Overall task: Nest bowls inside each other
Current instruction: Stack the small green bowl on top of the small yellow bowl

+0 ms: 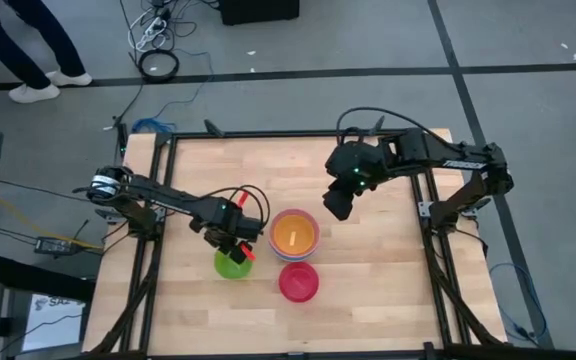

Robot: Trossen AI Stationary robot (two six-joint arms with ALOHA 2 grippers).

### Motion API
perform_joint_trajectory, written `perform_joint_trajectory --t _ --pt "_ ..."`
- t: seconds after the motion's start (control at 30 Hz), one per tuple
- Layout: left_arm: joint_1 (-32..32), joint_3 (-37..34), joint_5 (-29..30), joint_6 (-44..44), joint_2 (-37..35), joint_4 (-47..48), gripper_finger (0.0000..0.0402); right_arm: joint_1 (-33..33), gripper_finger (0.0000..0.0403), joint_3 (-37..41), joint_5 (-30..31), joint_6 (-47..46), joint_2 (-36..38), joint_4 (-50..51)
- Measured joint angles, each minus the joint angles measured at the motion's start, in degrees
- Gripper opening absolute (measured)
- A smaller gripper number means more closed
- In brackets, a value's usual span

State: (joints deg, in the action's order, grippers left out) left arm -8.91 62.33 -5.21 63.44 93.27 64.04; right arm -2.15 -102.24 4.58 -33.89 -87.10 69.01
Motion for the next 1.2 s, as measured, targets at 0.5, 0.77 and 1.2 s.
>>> perform_joint_trajectory --t 0.5,0.77,1.2 --pt "0.33 0.00 -3.84 -2.59 0.00 -0.30 0.0151 1.33 0.0135 0.00 -0.28 0.68 0.01 -0.10" --pt "0.34 -6.29 -3.72 -0.85 -0.07 -5.39 0.0161 1.36 0.0135 0.00 -0.28 0.96 0.01 -0.10" --pt "0.57 -7.32 -7.92 -3.45 -0.90 -10.20 0.0010 1.36 0.0135 0.00 -0.74 0.98 0.01 0.16"
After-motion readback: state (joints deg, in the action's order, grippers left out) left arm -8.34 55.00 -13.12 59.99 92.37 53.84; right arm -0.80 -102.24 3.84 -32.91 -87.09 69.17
